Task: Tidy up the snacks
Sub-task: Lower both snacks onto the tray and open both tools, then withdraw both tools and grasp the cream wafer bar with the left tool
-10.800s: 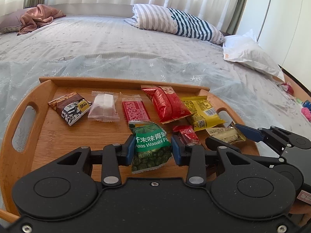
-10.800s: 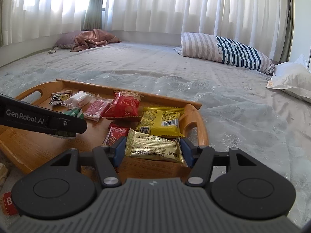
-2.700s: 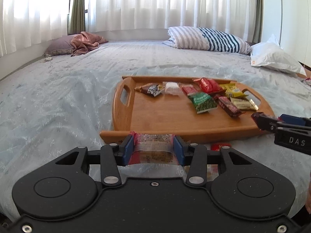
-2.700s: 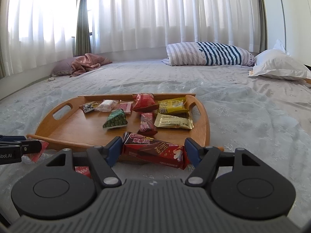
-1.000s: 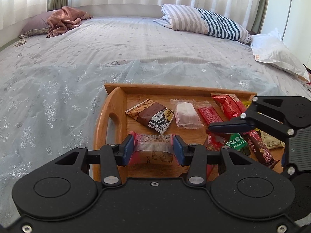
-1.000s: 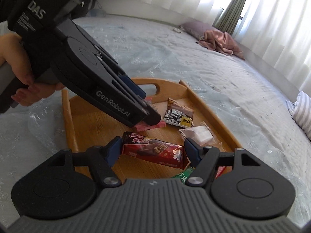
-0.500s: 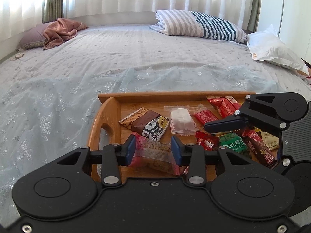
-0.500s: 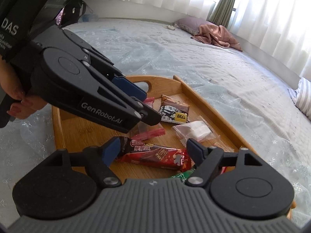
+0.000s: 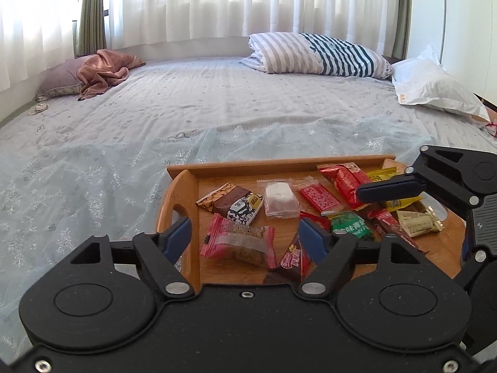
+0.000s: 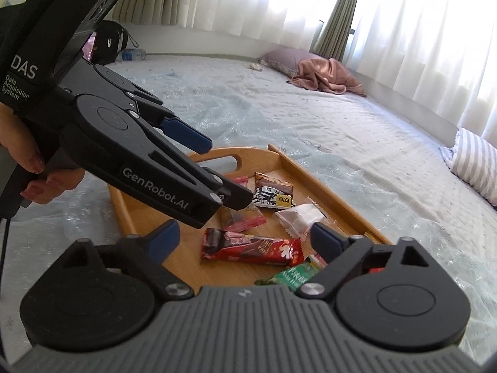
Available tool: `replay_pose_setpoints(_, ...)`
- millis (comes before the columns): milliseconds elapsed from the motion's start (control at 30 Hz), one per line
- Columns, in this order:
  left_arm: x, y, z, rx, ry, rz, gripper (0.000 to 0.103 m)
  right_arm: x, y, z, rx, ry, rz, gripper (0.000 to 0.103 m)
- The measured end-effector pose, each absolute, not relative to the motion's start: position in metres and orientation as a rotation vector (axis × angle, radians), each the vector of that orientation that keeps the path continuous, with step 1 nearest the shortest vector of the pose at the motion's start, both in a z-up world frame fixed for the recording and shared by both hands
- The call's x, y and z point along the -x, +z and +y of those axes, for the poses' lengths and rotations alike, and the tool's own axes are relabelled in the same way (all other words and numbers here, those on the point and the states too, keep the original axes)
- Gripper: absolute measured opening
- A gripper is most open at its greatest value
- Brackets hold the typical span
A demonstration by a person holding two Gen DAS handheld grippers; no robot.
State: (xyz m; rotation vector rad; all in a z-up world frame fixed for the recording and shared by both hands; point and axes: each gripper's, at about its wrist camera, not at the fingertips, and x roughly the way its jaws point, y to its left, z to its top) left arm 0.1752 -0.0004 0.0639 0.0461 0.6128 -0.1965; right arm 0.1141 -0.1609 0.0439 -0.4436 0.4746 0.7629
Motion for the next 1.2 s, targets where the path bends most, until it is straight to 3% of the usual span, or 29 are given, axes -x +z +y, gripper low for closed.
replay_pose_setpoints(433,-0.113,0.07,-0.003,-0.066,-0.212,0.587,0.078,-0.057,0.043,-0.185,0.352,0.682,0.453,0.103)
replay_pose_setpoints(567,-0.097,0.074,-0.009,-0.102,-0.236,0.572,0.088,-0.046,0.039,-0.195,0.27,0.645,0.47,0.103)
replay_pose_setpoints(1200,-0.053,0.073,-0.02,-0.083,-0.285,0.672,0.088,-0.018,0.017,-0.231,0.126,0.449,0.494,0.103)
